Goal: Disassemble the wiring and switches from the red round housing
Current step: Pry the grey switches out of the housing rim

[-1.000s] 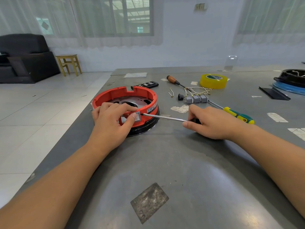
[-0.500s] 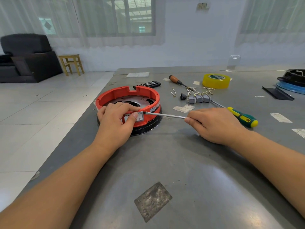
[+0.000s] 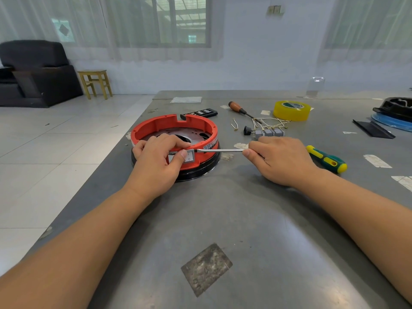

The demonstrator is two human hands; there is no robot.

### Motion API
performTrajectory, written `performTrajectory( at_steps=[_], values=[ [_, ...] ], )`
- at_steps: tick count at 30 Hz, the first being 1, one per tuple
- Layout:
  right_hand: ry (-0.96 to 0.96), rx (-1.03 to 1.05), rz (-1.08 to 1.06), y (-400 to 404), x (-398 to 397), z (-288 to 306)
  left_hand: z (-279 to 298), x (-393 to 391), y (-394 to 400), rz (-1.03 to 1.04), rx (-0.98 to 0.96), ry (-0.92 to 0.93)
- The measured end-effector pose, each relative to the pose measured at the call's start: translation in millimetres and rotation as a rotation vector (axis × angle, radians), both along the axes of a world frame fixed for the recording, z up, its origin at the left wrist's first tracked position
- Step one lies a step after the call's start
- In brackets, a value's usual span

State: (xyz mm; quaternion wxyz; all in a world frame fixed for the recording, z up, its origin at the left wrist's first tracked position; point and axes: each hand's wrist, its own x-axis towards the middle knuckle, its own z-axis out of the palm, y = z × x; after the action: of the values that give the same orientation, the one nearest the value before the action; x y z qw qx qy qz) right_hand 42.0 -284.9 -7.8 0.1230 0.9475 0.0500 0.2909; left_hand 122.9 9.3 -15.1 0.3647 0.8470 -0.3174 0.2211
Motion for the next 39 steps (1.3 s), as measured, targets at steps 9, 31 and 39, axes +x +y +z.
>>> performTrajectory(
  at_steps=[9,31,39],
  values=[
    [-0.012,0.141,0.006,-5.3,18.4,-9.3,4.4,-3.7,4.2,-0.070,0.010,0.024],
    [0.054,0.135,-0.012,-3.2,-0.5,-9.3,3.7,-3.0,7.4,-0.104,-0.053,0.005],
    [0.109,0.053,-0.014,-9.0,-12.7,-7.1,4.5,-3.0,6.6,-0.091,-0.066,0.024]
  ],
)
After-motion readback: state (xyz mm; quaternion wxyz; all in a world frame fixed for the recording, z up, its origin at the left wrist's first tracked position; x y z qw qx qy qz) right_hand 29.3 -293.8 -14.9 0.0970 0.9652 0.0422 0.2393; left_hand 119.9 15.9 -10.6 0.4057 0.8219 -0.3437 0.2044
